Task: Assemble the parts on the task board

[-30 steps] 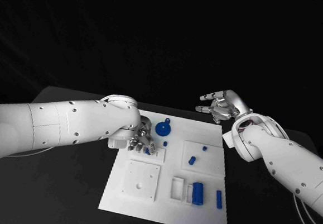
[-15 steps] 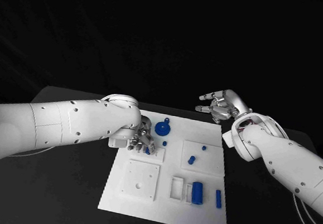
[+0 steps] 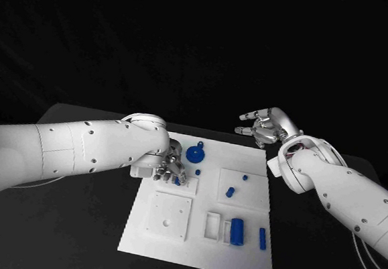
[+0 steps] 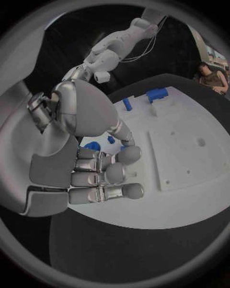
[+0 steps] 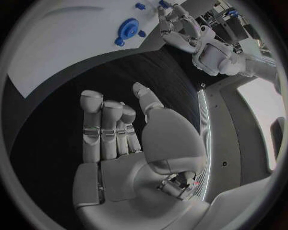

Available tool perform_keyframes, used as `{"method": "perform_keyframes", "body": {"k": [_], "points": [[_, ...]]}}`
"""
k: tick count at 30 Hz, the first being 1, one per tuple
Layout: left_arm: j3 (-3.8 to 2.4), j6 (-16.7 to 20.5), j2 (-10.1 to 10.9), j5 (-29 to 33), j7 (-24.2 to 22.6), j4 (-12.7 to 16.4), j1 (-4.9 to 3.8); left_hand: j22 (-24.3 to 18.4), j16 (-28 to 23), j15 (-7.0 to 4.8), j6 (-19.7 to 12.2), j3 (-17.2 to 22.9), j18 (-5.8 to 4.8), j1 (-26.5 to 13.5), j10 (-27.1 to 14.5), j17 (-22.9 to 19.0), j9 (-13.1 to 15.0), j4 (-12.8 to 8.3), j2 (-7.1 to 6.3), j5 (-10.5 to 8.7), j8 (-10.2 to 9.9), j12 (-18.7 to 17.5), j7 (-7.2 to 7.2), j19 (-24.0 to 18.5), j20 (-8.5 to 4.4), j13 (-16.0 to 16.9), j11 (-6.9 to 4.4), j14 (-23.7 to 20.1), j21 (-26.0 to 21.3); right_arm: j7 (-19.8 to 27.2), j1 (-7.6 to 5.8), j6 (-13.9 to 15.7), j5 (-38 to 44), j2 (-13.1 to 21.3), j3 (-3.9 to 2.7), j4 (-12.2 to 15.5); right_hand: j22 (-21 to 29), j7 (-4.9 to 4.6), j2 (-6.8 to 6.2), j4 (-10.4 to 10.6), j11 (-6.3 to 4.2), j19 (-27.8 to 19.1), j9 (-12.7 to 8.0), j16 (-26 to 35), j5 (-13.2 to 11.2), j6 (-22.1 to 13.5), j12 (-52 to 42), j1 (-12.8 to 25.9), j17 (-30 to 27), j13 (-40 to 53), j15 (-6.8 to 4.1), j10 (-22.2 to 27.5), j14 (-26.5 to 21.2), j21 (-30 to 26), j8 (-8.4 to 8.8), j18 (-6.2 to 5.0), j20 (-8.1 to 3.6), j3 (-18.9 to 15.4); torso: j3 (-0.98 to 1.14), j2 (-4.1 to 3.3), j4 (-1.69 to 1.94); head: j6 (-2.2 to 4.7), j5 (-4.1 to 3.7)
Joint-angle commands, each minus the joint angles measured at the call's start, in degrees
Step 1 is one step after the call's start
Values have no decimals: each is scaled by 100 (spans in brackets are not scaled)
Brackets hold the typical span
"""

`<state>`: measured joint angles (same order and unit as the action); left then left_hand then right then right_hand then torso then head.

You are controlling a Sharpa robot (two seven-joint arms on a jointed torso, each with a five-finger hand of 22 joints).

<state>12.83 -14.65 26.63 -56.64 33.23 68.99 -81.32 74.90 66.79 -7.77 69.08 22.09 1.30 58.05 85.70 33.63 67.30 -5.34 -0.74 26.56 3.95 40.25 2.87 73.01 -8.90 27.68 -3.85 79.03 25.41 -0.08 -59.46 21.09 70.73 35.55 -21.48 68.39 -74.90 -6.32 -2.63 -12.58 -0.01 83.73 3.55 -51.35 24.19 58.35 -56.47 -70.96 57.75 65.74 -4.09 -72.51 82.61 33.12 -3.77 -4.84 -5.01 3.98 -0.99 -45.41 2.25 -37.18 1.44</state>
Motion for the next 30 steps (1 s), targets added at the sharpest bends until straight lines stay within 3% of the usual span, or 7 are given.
{"method": "perform_keyframes", "body": {"k": [1,18,20,21,22,30], "points": [[80,-198,-12,-25,114,43,133,95,28,-21,605,339,-79,109,95,18,15,-372,183,-24,-8,44,-552,44,8,-11,-182,5,-25,22,3,-71,49,4,-3,12,-384,-9,24,-24,-5,174,3,30,16,39,24,34,-6,-5,1,40,28,-21,23,-76,-9,-7,0,1,1,0,1],[81,-187,-21,-141,101,52,182,89,108,0,779,267,-82,-10,95,152,148,-209,264,-72,-10,144,-601,65,37,-63,-192,48,-67,27,3,-73,50,1,-3,5,-384,-9,24,-24,-5,174,3,30,16,39,24,34,-6,-5,1,40,28,-21,23,-76,-9,-7,-1,-3,-2,-9,-11],[81,-173,-22,-140,100,42,186,89,111,-2,787,254,-82,-50,95,161,166,-163,298,-204,-9,154,-607,72,38,-74,-193,49,-76,28,4,-74,51,0,-3,5,-384,-9,24,-24,-5,174,3,30,16,39,24,34,-6,-5,1,40,28,-21,23,-76,-9,-7,-1,-2,-1,-11,-13],[81,-170,-23,-140,99,39,188,88,115,0,793,229,-85,-56,94,168,172,-136,321,-407,-9,158,-609,73,40,-77,-194,52,-81,28,5,-74,51,0,-3,5,-384,-9,24,-24,-5,174,3,30,16,39,24,34,-6,-5,1,40,28,-21,23,-76,-9,-7,-1,-2,-1,-11,-13],[81,-170,-23,-139,99,37,189,87,115,-1,799,198,-87,-49,94,169,179,-120,325,-482,-10,165,-612,75,41,-81,-193,51,-88,28,5,-75,51,0,-3,4,-384,-9,24,-24,-5,174,3,30,16,39,24,34,-6,-5,1,40,28,-21,23,-76,-9,-7,-1,-1,-1,-13,-14],[81,-183,-30,-130,97,27,207,86,109,4,814,-86,-97,-61,93,169,156,75,186,-862,-14,182,-628,88,48,-105,-196,47,-129,28,7,-78,52,-1,-3,1,-384,-9,24,-24,-5,174,3,30,16,39,24,34,-6,-5,1,40,28,-21,23,-76,-9,-7,-1,-2,-3,-19,-21]]}}
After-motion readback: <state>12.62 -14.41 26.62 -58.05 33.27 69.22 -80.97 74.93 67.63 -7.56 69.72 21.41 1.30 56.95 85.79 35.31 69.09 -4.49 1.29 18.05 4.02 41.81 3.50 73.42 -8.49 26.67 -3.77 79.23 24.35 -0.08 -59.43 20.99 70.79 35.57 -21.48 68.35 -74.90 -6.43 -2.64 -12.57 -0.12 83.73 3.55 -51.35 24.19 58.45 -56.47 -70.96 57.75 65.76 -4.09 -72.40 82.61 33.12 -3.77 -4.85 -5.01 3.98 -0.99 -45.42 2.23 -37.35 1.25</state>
